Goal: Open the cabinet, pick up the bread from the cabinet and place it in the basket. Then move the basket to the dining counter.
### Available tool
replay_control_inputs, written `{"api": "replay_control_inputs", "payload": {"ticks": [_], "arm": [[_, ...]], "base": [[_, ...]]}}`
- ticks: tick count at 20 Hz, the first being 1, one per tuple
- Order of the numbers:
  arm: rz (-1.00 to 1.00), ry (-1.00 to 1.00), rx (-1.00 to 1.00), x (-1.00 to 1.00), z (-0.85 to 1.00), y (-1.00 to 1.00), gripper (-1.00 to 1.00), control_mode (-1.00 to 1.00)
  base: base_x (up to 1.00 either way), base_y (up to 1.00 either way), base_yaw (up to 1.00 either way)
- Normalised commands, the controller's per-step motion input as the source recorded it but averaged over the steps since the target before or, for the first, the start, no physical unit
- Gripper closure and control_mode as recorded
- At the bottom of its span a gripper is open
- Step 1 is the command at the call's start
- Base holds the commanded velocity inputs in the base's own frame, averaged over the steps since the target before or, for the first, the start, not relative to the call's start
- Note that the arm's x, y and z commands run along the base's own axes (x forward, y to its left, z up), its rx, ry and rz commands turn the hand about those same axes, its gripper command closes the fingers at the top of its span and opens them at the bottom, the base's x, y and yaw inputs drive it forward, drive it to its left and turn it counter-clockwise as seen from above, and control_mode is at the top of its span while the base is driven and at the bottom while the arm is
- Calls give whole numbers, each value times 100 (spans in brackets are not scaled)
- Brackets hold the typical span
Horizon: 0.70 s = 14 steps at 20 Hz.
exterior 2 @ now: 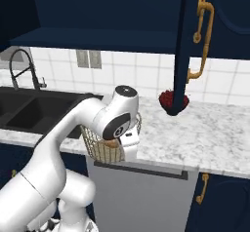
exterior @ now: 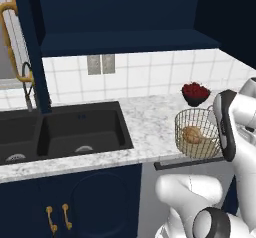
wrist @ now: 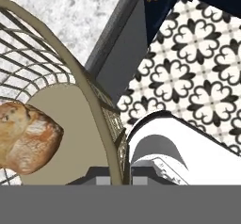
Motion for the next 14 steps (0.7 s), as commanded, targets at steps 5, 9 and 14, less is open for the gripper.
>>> {"api": "replay_control_inputs", "payload": {"ticks": [5, 9, 14], "arm": [[0, 0, 0, 0, 0, 0, 100, 100], [0, 0, 0, 0, 0, 0, 100, 100], [0, 0, 0, 0, 0, 0, 100, 100]], "base": [[-100, 8, 0], [-72, 1, -26], [0, 19, -89]]}}
